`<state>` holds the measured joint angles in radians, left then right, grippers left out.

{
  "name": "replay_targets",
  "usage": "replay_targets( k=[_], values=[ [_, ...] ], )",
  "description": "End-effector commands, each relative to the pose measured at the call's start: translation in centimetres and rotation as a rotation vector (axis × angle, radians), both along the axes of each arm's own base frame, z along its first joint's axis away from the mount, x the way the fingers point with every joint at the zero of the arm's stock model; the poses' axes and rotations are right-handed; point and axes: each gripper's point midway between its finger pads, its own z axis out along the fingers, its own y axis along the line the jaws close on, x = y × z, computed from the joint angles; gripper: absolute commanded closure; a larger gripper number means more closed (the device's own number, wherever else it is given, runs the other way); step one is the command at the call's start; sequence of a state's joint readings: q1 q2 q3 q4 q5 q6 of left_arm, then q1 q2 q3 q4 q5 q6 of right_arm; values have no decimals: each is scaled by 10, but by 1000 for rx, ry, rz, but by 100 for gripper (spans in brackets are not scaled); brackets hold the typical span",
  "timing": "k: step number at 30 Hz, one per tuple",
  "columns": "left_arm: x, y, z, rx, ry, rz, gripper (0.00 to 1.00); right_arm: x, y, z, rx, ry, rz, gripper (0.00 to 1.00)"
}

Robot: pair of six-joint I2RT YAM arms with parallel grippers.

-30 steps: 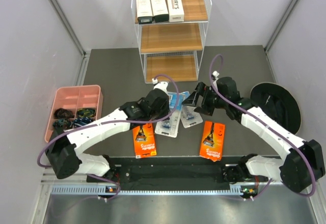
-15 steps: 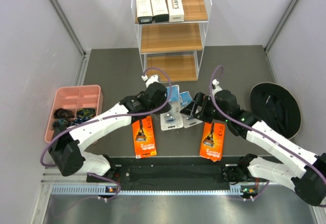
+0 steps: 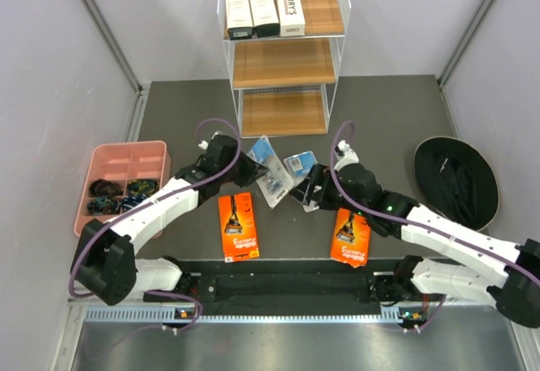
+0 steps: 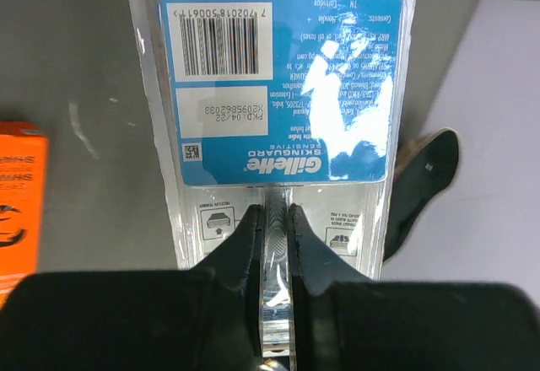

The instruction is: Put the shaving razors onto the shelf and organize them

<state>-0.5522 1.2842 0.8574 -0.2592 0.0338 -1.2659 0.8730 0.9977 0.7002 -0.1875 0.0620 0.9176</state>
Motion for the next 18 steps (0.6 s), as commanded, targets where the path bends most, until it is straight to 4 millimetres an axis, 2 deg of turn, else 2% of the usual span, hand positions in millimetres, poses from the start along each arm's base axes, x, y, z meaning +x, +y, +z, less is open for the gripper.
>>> replay_targets(
  k=[1, 2, 5, 8, 18],
  values=[
    [11, -18, 43, -255, -73, -17, 100, 10, 20, 7, 2, -65, 6, 21],
    [10, -18, 37, -266, -50, -14, 100, 12, 24, 9, -5, -73, 14, 21],
    [8, -19, 34, -290, -29, -32, 100, 13, 36, 2, -26, -67, 32, 22],
    [9, -21, 39, -306, -50, -52, 100, 17, 44, -4, -36, -60, 38, 25],
    [6, -20, 33, -305, -34, -58, 100, 24, 66, 10, -10, -91, 91, 34]
  ],
)
